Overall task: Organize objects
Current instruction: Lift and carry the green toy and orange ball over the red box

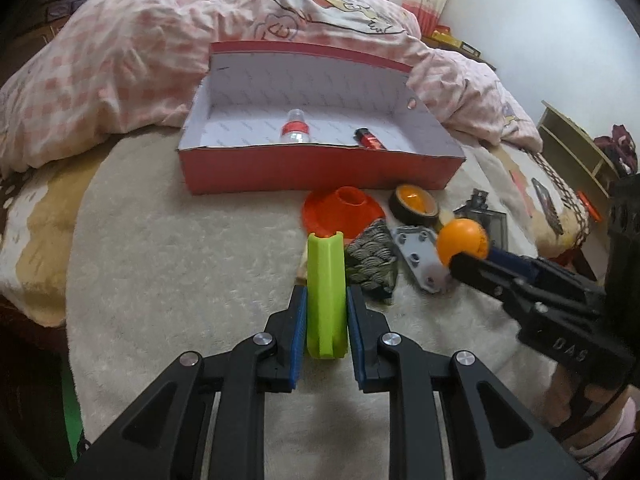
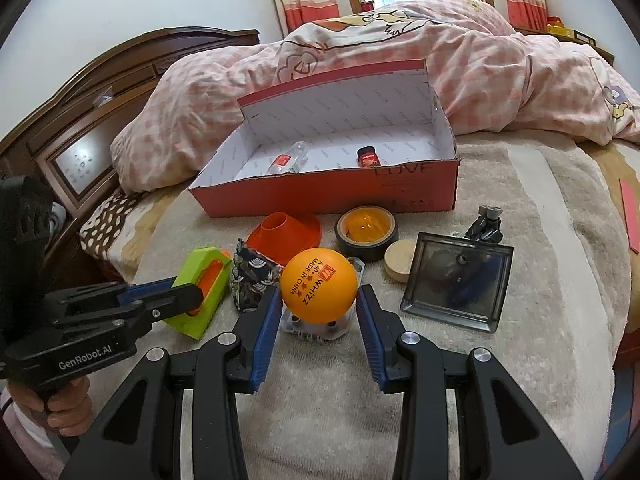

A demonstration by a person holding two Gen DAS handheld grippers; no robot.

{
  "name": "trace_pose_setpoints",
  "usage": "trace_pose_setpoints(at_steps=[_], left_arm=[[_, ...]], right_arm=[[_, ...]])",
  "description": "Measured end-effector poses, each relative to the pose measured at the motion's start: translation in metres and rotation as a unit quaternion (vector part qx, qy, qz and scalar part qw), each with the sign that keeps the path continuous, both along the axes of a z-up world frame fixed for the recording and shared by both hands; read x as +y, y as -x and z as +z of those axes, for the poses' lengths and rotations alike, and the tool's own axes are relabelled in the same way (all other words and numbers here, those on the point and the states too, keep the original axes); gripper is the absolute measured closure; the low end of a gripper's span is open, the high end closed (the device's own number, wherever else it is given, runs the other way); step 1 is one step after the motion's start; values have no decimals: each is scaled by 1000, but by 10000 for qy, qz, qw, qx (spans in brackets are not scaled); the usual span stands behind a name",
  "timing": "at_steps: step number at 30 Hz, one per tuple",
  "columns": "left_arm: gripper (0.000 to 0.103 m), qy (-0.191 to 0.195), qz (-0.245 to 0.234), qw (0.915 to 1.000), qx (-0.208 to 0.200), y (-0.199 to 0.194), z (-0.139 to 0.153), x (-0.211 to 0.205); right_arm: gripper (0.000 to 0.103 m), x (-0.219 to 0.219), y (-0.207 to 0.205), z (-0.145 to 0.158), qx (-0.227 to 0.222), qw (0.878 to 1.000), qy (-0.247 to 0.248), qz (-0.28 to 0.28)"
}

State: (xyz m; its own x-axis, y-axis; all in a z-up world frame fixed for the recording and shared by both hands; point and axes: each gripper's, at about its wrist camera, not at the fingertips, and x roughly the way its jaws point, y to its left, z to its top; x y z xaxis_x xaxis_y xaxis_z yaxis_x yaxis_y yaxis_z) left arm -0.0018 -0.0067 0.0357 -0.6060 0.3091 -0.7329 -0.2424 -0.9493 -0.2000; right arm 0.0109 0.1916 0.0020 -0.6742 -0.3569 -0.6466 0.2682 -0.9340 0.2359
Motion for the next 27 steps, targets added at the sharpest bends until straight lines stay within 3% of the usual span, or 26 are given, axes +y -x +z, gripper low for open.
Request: trace_pose_setpoints(at_steps=[4, 6, 8, 11, 16, 24, 25, 27], left_arm=[[78, 67, 129, 9999, 52, -3, 0, -7], [71, 19, 69, 10000, 57, -5, 1, -6], [58, 49, 11, 9999, 107, -8, 2, -4], [50, 200, -92, 9995, 231, -13, 4, 4], [50, 794, -127, 9957, 464, -15, 2, 22], [50, 1157, -60, 9923, 435, -5, -11, 33], [51, 1174, -55, 9922, 415, -3, -11, 33], [64, 1167, -56, 9925, 361, -2, -13, 33]], right_arm=[[63, 1, -1, 1, 14, 10000, 14, -5], [63, 1, -1, 1, 14, 10000, 17, -4], [63, 1, -1, 1, 7, 10000, 19, 3], [63, 0, -1, 1, -4, 10000, 12, 28], [63, -1, -2, 1, -21, 10000, 14, 66], [63, -2, -2, -1, -50, 9999, 36, 95], [63, -2, -2, -1, -56, 9999, 37, 102], [63, -2, -2, -2, -64, 9999, 36, 109]])
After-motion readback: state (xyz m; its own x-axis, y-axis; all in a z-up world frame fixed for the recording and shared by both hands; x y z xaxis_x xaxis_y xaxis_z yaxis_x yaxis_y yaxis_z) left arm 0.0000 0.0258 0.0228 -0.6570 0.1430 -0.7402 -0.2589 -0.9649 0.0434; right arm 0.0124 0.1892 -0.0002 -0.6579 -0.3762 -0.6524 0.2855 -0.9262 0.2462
